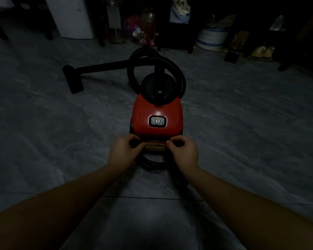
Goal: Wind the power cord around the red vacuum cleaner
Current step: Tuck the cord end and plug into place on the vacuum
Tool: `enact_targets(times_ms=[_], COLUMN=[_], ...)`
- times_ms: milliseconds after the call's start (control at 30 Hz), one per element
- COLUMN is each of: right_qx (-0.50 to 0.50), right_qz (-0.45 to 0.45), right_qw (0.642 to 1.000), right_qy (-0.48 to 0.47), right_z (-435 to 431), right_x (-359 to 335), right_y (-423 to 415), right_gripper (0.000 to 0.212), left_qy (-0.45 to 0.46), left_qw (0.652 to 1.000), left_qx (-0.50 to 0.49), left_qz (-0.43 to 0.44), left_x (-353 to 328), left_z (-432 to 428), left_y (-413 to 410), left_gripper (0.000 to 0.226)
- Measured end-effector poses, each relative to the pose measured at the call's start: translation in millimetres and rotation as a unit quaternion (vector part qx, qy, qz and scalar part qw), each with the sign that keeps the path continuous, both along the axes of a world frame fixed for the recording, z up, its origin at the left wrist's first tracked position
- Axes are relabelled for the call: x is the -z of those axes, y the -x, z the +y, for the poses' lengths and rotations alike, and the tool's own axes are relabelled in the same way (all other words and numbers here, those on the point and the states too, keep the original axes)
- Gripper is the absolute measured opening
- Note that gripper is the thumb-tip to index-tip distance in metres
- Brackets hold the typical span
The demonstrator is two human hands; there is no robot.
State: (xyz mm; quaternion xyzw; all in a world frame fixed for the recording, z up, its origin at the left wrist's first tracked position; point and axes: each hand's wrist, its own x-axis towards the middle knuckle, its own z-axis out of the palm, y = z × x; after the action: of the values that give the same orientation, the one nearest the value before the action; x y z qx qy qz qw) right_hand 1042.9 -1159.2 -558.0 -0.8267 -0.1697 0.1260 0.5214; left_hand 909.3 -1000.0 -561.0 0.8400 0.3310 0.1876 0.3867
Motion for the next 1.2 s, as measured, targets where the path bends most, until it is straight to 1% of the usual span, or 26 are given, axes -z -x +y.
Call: enact_targets(times_ms=[100, 167, 233, 333, 400, 500, 600, 700, 800, 867, 1033, 1200], right_qx=[-0.034, -0.034, -0.030, -0.019, -0.012, 0.003, -0.005, -0.012, -0.014, -0.025, -0.062, -0.053], right_qz=[-0.051, -0.050, -0.038, -0.011, -0.010, -0.027, -0.050, -0.046, -0.056, -0.079, -0.119, -0.141], right_qw=[0.998, 0.998, 0.999, 1.000, 1.000, 0.999, 0.998, 0.998, 0.998, 0.996, 0.991, 0.988], right_qy=[0.020, 0.018, 0.006, -0.017, -0.021, -0.032, -0.035, -0.032, -0.036, -0.035, -0.005, 0.018], right_z=[-3.2, -4.5, -5.1, -2.8, -0.1, 2.4, 5.0, 7.2, 6.8, 4.2, -3.4, -2.9], right_x=[1.5, 2.7, 2.6, 0.6, 0.4, 1.4, 2.2, 1.3, 1.8, 2.5, 4.3, 8.6], right_y=[2.6, 3.4, 2.0, -1.7, -2.1, 0.7, 2.2, 0.6, 0.9, 2.5, 2.2, 5.8], right_gripper=[0.015, 0.018, 0.018, 0.011, 0.009, 0.014, 0.019, 0.016, 0.015, 0.014, 0.018, 0.020], left_qy=[-0.053, -0.075, -0.075, -0.081, -0.077, -0.060, -0.069, -0.079, -0.090, -0.101, -0.118, -0.092], left_qw=[0.998, 0.997, 0.996, 0.996, 0.996, 0.997, 0.996, 0.995, 0.993, 0.992, 0.987, 0.991], left_qx=[0.022, 0.027, 0.032, 0.031, 0.023, 0.020, 0.033, 0.040, 0.041, 0.046, 0.082, 0.081], left_qz=[-0.009, -0.013, -0.023, -0.027, -0.030, -0.050, -0.051, -0.048, -0.059, -0.068, -0.068, -0.054], left_x=[0.2, -1.7, -4.2, -7.0, -7.7, -6.9, -5.6, -3.5, -0.9, 0.3, 1.9, 8.3], left_z=[0.5, -0.4, -0.5, -0.3, -0.1, -1.8, -0.3, 4.4, 6.0, 7.5, 9.6, 4.8], left_y=[1.8, -0.3, -3.7, -7.7, -10.1, -13.1, -13.0, -11.4, -8.8, -8.0, -8.4, -6.6], left_gripper=[0.020, 0.021, 0.020, 0.019, 0.018, 0.019, 0.022, 0.016, 0.019, 0.020, 0.023, 0.026])
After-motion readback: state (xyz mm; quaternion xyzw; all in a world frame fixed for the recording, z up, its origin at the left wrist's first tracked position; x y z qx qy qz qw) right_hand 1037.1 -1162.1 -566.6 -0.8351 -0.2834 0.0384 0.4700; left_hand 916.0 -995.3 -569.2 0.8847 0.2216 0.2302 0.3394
